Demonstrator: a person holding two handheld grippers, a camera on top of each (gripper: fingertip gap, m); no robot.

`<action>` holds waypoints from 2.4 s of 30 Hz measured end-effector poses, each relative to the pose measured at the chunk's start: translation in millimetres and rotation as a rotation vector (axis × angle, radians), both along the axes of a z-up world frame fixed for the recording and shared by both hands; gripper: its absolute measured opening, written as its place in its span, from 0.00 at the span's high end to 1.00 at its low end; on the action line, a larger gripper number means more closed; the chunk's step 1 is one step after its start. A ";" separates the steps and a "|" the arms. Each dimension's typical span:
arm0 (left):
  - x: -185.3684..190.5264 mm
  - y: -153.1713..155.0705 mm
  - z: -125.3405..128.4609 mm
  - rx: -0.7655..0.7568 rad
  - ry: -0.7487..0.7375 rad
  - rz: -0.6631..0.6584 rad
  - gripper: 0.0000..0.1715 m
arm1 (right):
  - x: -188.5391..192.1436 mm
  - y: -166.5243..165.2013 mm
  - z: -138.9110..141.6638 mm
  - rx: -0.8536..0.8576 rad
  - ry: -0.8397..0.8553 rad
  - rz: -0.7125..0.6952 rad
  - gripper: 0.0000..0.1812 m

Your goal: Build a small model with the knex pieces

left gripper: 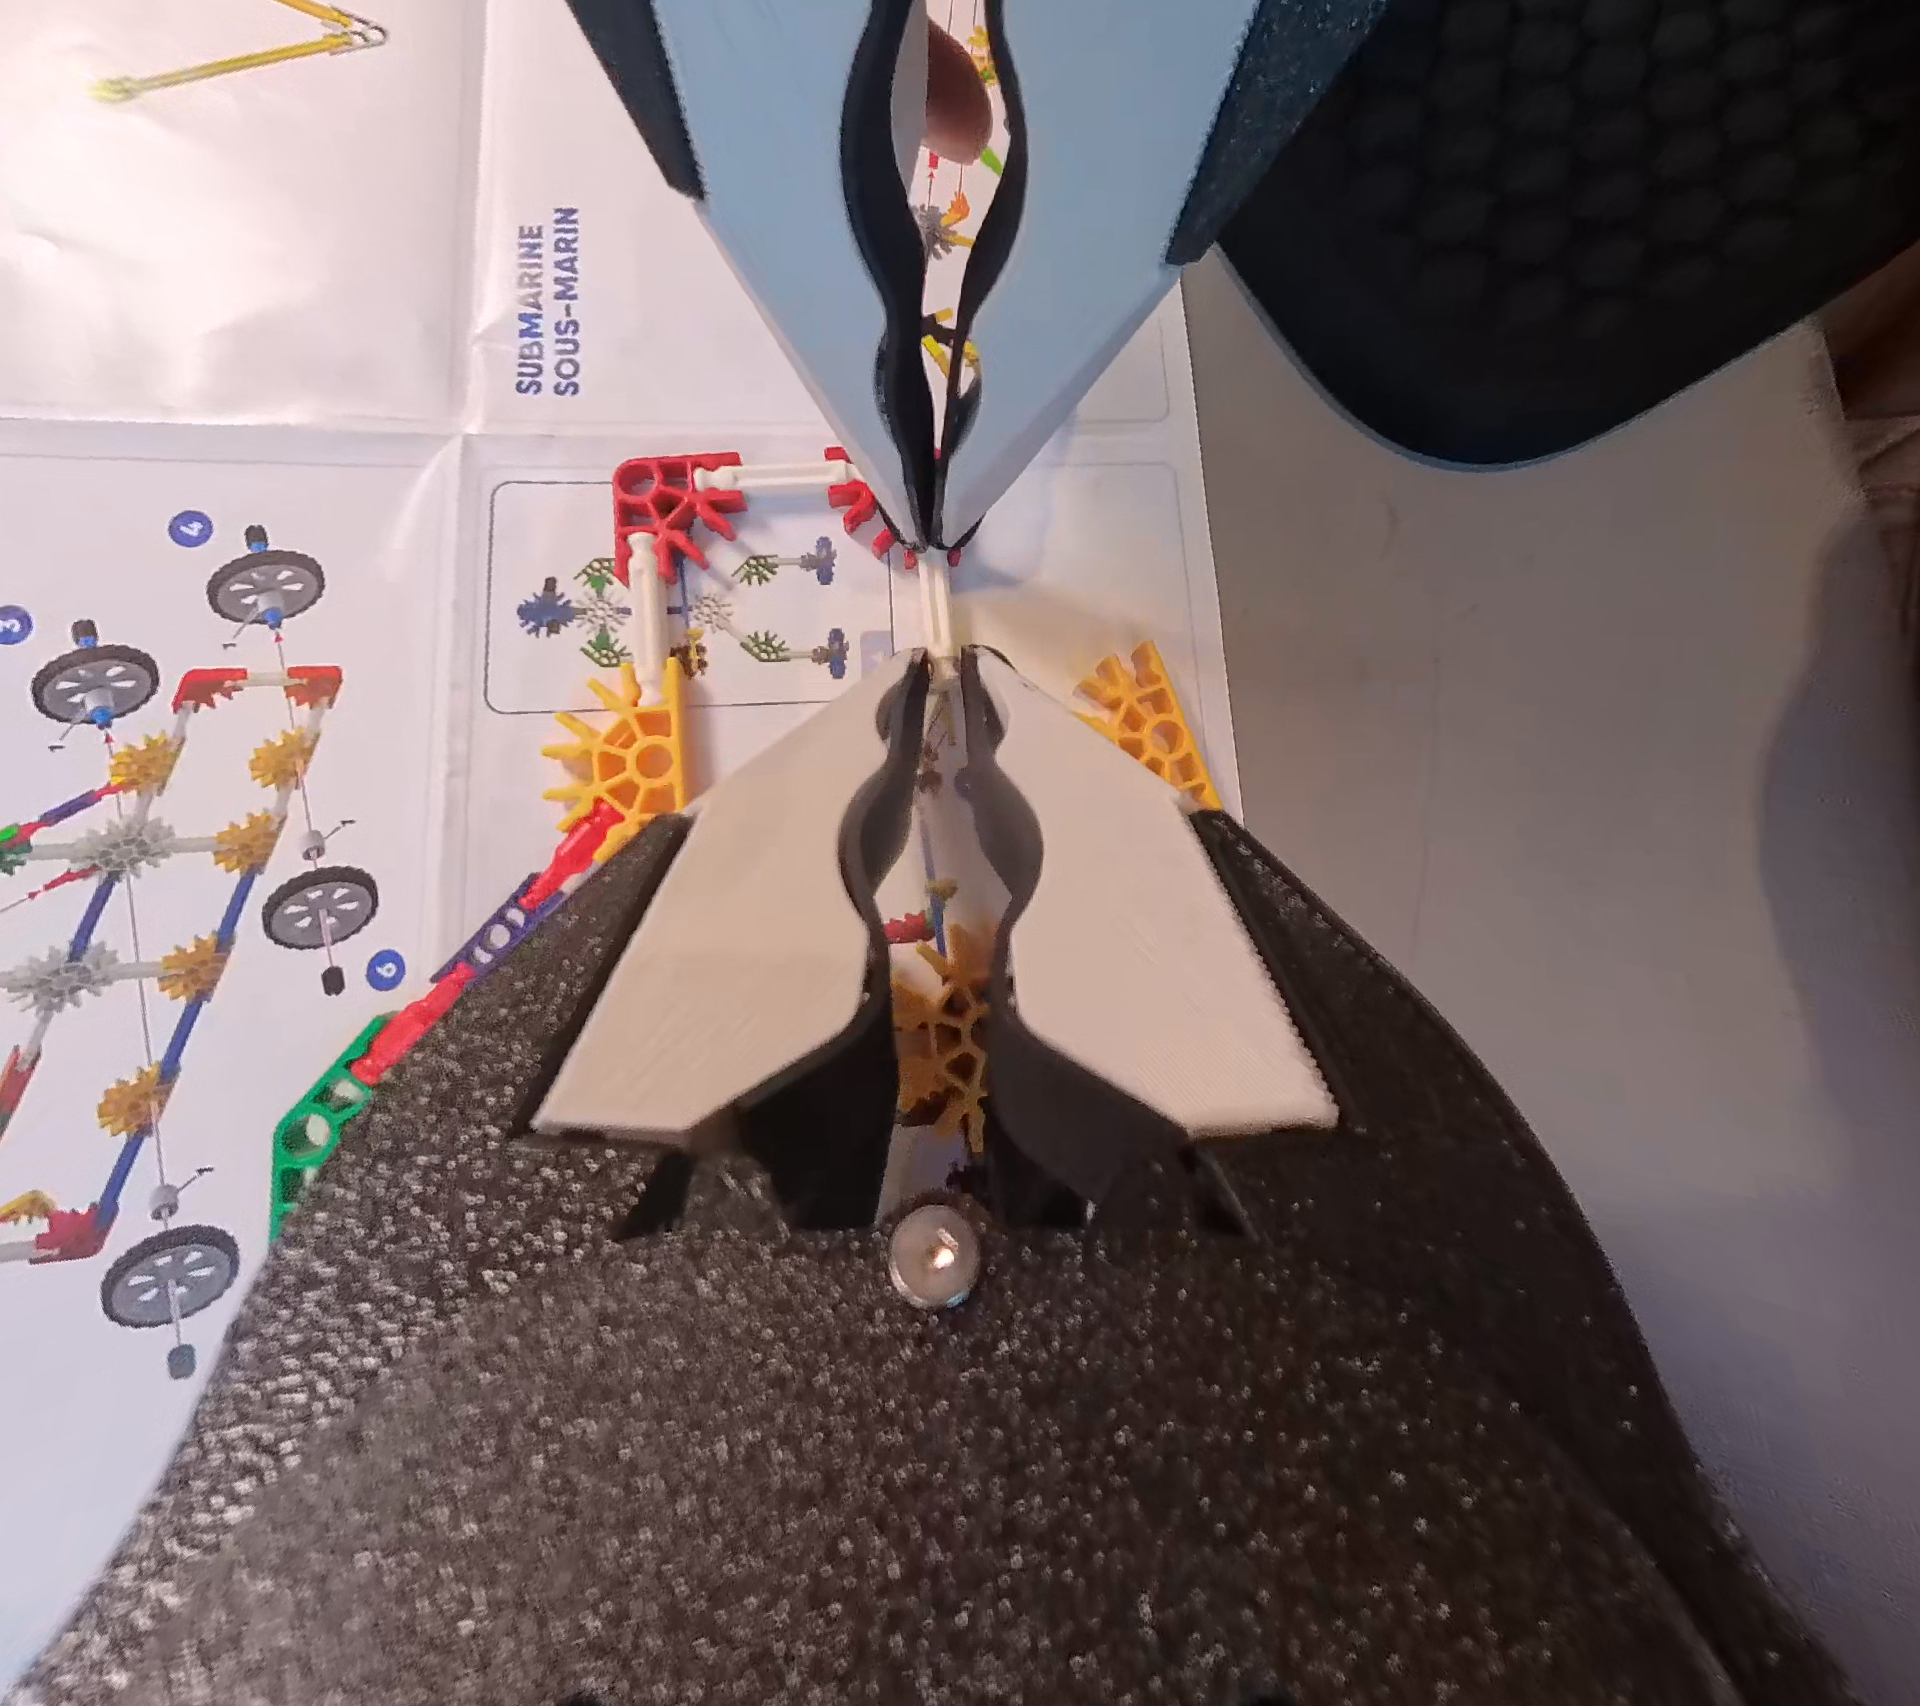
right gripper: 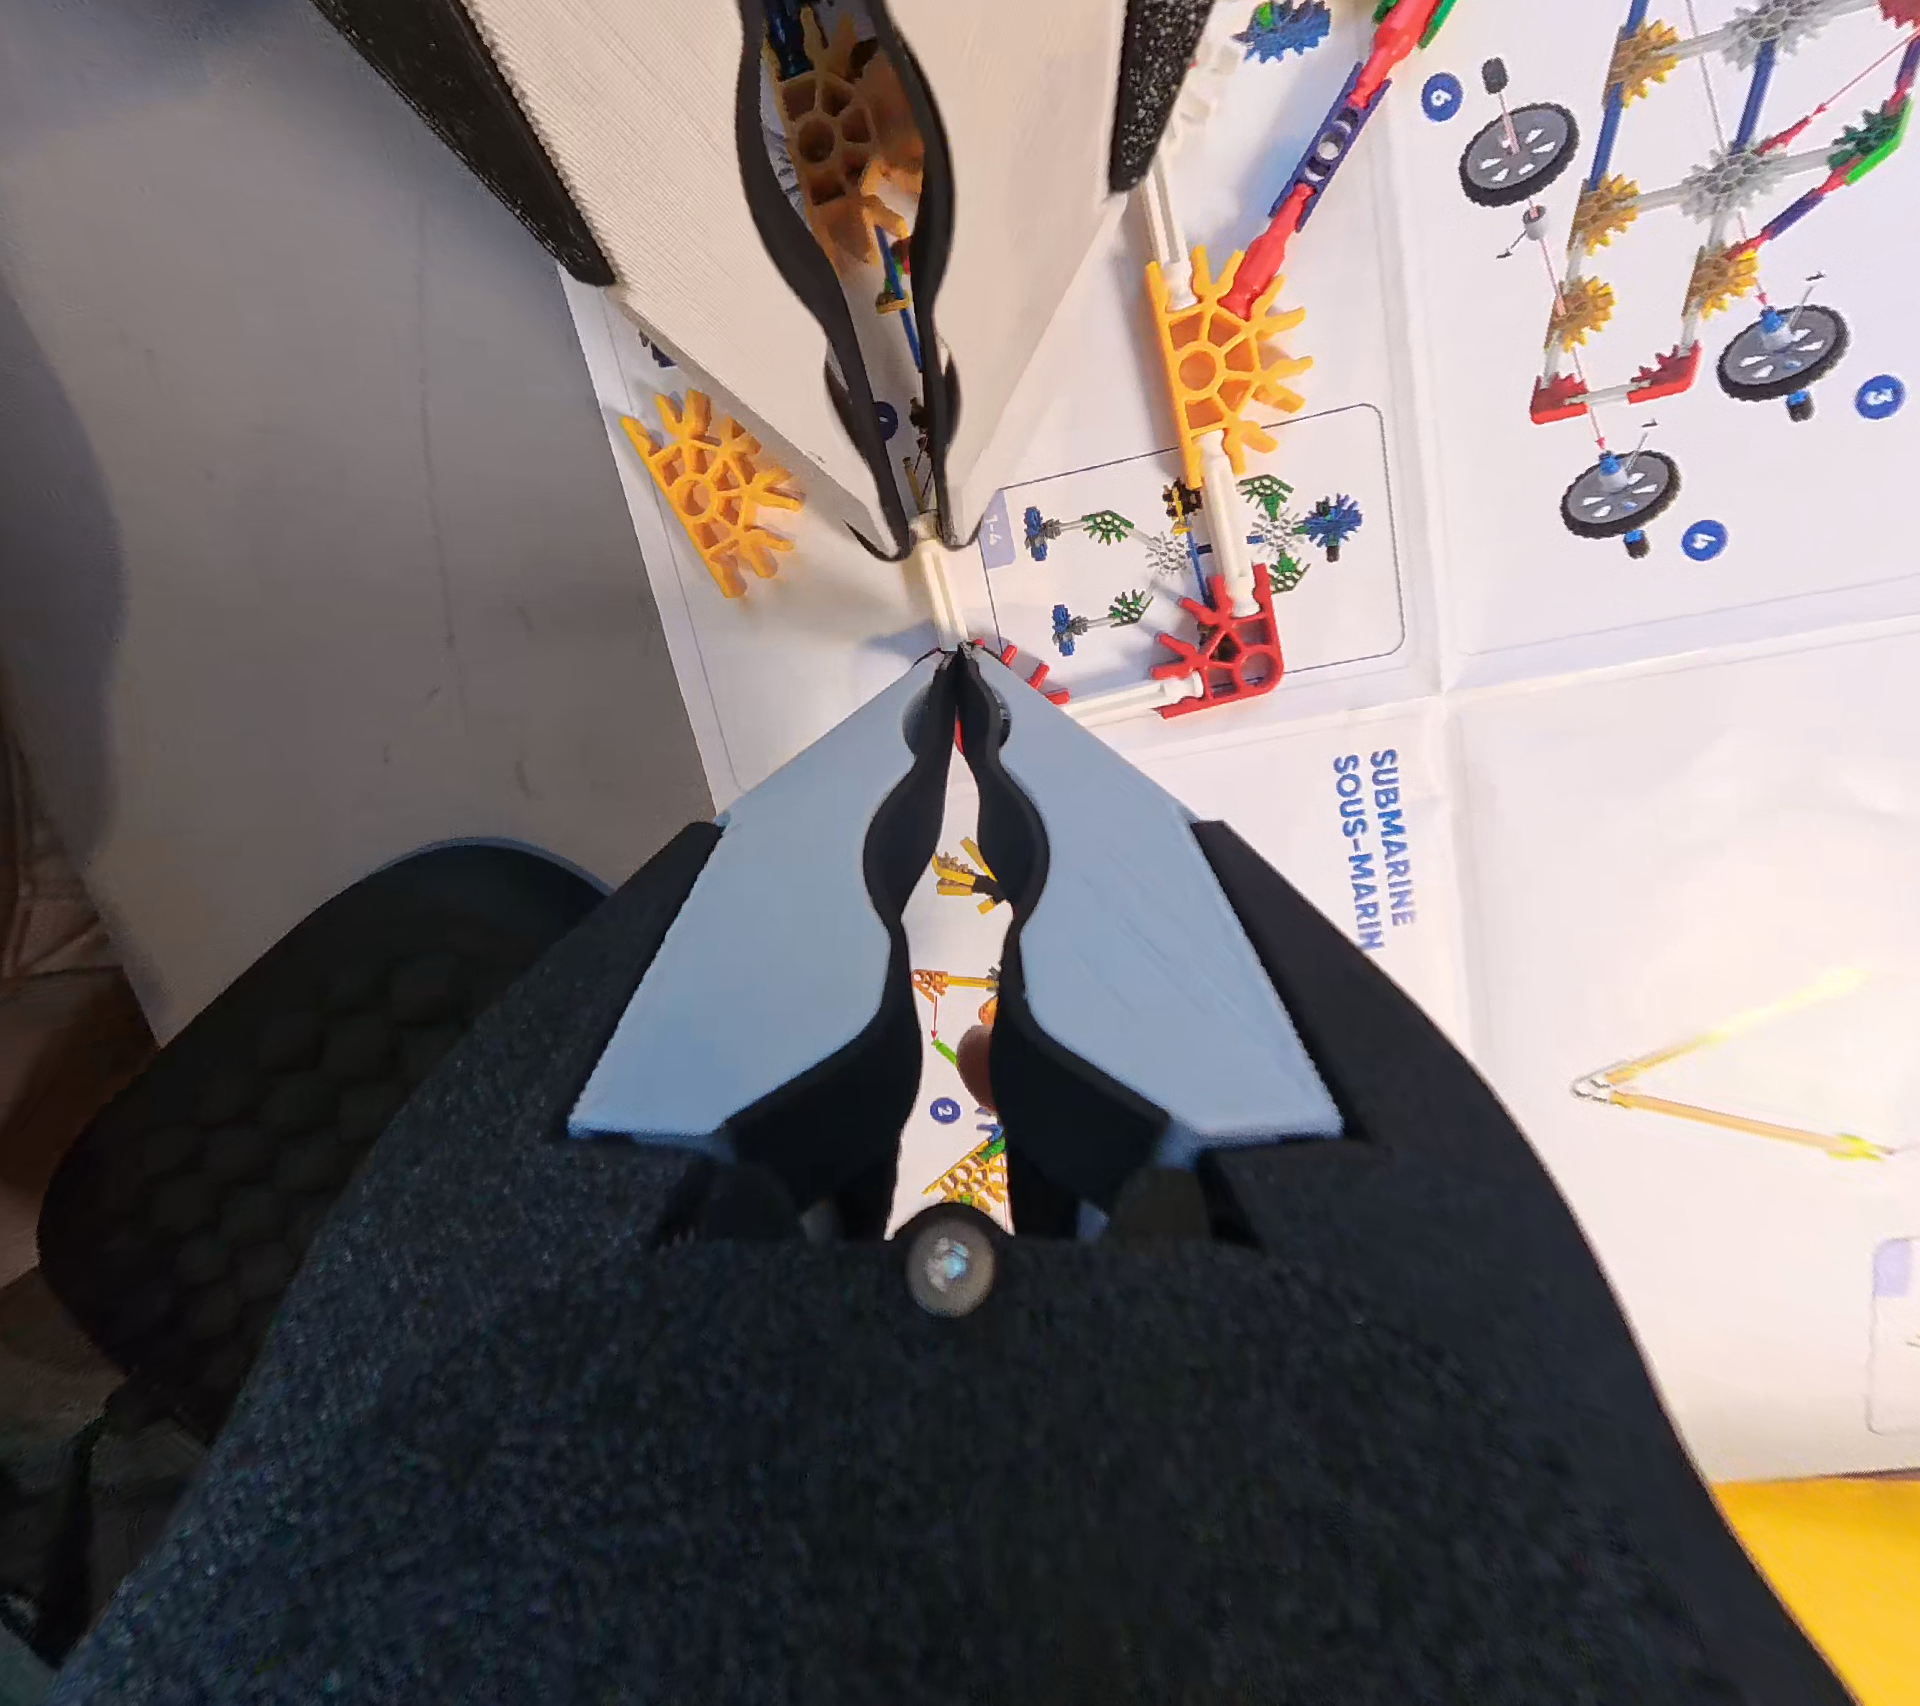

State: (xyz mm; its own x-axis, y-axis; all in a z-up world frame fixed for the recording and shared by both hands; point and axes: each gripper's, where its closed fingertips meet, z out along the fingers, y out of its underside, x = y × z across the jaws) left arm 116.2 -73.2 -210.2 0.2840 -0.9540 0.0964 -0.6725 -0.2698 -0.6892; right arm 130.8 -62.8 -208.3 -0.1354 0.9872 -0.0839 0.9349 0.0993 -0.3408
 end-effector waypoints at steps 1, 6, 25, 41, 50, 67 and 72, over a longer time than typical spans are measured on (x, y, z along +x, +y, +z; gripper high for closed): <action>0.1 0.1 0.0 -0.004 -0.002 0.003 0.98 | -0.1 0.0 0.1 0.008 0.000 0.000 1.00; 0.1 0.1 0.0 -0.004 -0.004 0.017 0.98 | 2.3 0.2 3.2 -0.019 0.081 -0.051 1.00; -6.0 -1.1 0.1 0.011 0.013 -0.003 0.95 | -1.0 2.4 0.7 0.071 -0.042 0.020 1.00; -64.5 19.7 51.6 0.083 -0.046 0.136 0.92 | -4.0 2.3 10.4 0.149 0.160 -0.086 0.96; -96.6 -35.1 14.8 0.040 0.022 0.157 0.89 | -4.6 -41.6 5.5 0.048 0.242 -0.035 0.86; -108.4 -37.0 -0.9 0.167 0.061 0.163 0.94 | -18.7 -43.8 -2.7 0.050 0.223 -0.046 0.88; -114.6 -41.2 7.7 0.263 0.104 0.105 0.98 | -3.0 -41.0 -2.5 0.037 0.203 -0.117 0.88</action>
